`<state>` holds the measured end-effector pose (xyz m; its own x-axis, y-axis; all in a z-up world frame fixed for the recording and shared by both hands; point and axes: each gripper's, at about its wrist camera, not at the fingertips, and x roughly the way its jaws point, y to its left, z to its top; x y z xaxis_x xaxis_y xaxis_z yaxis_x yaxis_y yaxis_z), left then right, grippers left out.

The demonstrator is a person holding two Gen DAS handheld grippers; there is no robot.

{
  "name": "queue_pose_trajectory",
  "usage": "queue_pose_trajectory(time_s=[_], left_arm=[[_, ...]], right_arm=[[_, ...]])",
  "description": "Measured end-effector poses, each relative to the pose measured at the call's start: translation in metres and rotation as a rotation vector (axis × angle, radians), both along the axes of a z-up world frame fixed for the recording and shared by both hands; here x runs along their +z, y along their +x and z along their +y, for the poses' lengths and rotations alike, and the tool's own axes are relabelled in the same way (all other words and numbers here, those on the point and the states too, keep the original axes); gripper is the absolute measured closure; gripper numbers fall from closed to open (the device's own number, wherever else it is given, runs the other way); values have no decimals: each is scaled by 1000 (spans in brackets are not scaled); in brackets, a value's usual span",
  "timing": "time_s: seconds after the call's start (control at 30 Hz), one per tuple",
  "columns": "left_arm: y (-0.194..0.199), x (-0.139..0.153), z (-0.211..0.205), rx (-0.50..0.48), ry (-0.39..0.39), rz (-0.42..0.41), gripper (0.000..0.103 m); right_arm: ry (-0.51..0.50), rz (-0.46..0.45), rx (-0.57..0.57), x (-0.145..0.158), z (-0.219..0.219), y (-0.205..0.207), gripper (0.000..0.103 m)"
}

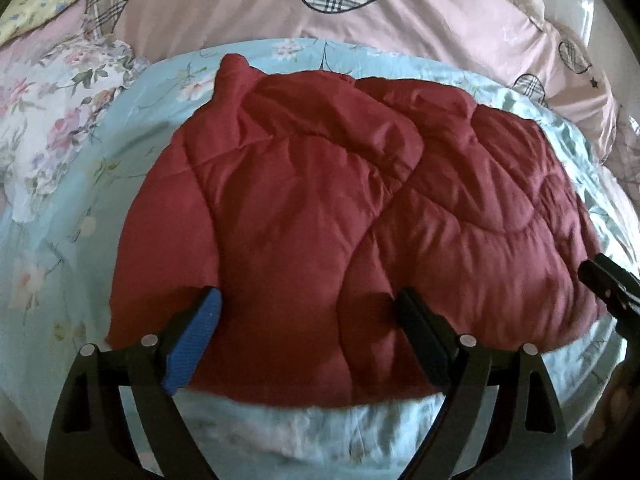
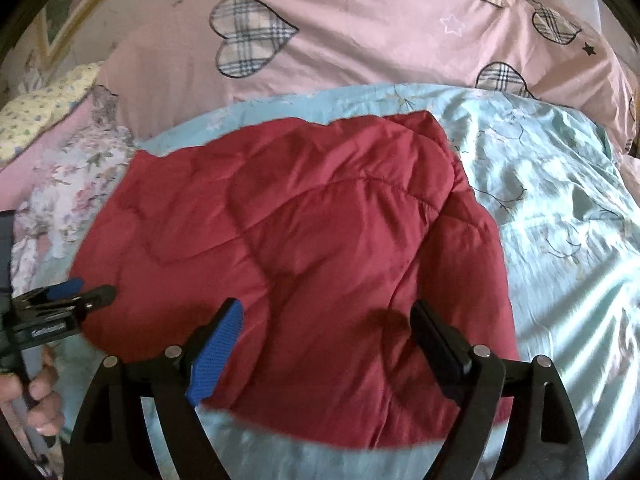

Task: Fold large clothes
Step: 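Open both grippers and lift them away from the folded coat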

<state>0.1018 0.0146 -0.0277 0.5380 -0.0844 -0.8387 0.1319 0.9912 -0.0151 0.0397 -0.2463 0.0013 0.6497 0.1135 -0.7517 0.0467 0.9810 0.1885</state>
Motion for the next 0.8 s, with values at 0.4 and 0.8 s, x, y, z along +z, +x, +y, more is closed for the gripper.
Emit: queue_pose_trajectory(time_s=[0.4, 0.8], left_arm=[[-54, -5, 15, 24, -10, 43, 13], [-82, 34, 3, 2, 53, -57, 8]], right_arm=[[-31, -11, 12, 2, 33, -54, 12], [-96, -25, 38, 24, 50, -71, 4]])
